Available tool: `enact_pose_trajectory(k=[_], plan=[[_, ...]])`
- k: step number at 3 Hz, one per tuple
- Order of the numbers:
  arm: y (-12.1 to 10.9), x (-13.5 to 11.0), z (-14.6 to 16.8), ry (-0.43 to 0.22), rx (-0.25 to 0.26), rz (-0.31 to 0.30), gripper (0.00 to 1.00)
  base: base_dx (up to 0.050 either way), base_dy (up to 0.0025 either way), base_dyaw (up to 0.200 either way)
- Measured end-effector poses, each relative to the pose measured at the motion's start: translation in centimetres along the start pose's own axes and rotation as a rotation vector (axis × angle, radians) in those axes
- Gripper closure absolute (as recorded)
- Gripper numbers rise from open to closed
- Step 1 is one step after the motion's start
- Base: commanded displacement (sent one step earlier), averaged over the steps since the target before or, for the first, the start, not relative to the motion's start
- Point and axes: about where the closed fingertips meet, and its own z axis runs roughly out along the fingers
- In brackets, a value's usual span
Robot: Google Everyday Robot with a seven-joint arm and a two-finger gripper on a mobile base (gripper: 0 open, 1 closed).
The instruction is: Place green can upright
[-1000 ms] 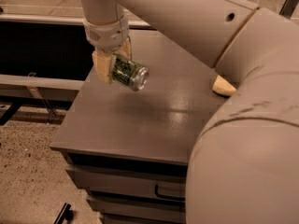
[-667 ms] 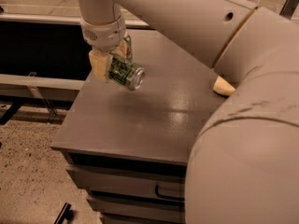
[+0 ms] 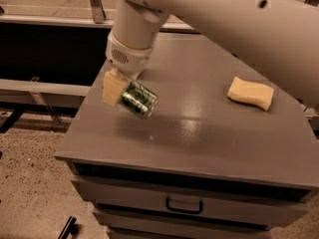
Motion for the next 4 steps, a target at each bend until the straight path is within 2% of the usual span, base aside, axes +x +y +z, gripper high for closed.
enact_pose_trajectory(k=[1,2,4], plan=[[3.3,2.6,3.3,-0.120,-0.124,-0.055,1.00,0.000,0.00000,0.000],[2.9,3.4,2.4,-0.246,-0.128,-0.041,1.00,0.000,0.00000,0.000],[2.3,3.3,1.3,-0.272,-0.124,-0.044,1.00,0.000,0.00000,0.000]])
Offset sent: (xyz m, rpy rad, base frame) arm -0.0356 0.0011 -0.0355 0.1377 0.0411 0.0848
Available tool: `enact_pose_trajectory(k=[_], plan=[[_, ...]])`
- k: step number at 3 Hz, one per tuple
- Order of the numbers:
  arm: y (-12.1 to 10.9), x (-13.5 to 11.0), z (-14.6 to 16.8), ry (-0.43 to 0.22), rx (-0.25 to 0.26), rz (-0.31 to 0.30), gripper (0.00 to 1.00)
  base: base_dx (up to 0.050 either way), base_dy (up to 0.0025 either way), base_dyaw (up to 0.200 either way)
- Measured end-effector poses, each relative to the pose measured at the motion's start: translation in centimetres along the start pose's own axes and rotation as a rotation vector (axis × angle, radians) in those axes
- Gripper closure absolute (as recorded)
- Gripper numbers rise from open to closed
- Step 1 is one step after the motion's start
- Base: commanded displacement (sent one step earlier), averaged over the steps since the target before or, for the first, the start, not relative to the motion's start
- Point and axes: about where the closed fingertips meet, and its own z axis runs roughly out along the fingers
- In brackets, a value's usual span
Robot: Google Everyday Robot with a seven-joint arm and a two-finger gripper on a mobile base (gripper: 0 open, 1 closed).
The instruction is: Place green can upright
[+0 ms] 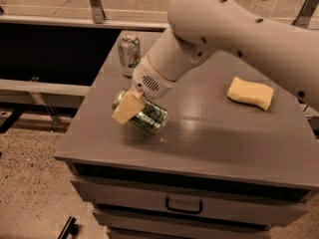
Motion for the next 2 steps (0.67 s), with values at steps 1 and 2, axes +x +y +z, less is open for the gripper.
enact_pose_trajectory(k=[1,2], plan=[[-1.1,-0.6,-2.0,-0.043,-0.010,-0.002,1.00,0.000,0.00000,0.000],[-2.0,-1.5,-3.5,-0.068,-0.027,-0.004,1.00,0.000,0.00000,0.000]])
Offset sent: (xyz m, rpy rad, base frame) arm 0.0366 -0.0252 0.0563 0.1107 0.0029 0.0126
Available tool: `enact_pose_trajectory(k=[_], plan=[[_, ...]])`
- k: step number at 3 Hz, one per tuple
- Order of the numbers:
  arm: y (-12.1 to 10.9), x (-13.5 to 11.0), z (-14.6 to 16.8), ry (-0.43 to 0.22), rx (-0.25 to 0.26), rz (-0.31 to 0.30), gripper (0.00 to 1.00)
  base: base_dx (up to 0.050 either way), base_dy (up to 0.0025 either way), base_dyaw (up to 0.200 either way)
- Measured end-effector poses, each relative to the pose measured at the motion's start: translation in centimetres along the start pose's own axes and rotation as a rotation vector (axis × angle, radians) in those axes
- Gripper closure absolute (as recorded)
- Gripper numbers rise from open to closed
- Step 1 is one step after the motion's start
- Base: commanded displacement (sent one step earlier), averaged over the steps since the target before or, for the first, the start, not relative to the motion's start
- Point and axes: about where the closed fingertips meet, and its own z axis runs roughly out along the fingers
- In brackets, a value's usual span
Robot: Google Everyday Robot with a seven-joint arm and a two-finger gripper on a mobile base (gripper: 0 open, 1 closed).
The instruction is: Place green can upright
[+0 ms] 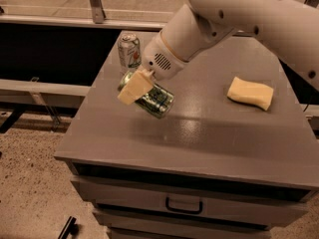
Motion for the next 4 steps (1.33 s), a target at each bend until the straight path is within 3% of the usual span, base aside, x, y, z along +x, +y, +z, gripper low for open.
enact_pose_trajectory(k=[1,2,3,4], plan=[[-0.5,-0.6,-1.1,-0.038,-0.014,0.004,1.00,0.000,0.00000,0.000],[-0.7,-0.3,-1.1,-0.154,-0.049,0.026,1.00,0.000,0.00000,0.000],[-0.9,0.2,-1.3,-0.357,-0.065,0.058,1.00,0.000,0.00000,0.000],[-0.6,-0.3,-3.2,-0.474,-0.056,0.057,1.00,0.000,0.00000,0.000]])
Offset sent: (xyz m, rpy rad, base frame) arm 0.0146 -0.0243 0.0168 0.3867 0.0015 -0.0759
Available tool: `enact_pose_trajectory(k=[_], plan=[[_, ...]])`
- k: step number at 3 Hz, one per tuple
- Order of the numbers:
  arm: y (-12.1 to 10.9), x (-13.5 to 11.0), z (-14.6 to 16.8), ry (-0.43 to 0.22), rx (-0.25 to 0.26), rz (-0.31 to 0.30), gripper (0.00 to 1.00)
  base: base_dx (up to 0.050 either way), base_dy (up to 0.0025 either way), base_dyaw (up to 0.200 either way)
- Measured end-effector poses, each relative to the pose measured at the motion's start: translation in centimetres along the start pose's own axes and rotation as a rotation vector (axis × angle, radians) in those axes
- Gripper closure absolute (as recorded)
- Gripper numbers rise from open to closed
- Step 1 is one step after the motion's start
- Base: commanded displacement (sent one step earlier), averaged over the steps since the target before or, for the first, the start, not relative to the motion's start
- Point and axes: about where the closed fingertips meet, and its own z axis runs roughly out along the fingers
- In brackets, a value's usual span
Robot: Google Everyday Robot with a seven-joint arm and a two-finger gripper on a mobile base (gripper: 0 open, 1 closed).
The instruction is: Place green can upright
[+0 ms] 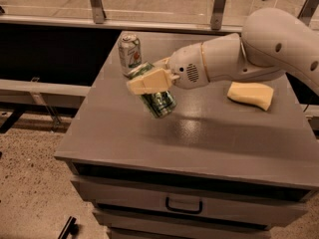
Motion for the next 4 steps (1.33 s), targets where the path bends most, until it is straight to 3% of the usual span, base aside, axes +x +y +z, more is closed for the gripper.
enact_pose_trajectory(k=[1,2,4], plan=[[0.0,0.0,-0.1,0.002,-0.001,0.000,1.00,0.000,0.00000,0.000],[0.0,0.0,0.2,-0.054,-0.023,-0.002,1.00,0.000,0.00000,0.000],[0.1,-2.5,-0.2,-0.285,-0.090,-0.100,1.00,0.000,0.00000,0.000]])
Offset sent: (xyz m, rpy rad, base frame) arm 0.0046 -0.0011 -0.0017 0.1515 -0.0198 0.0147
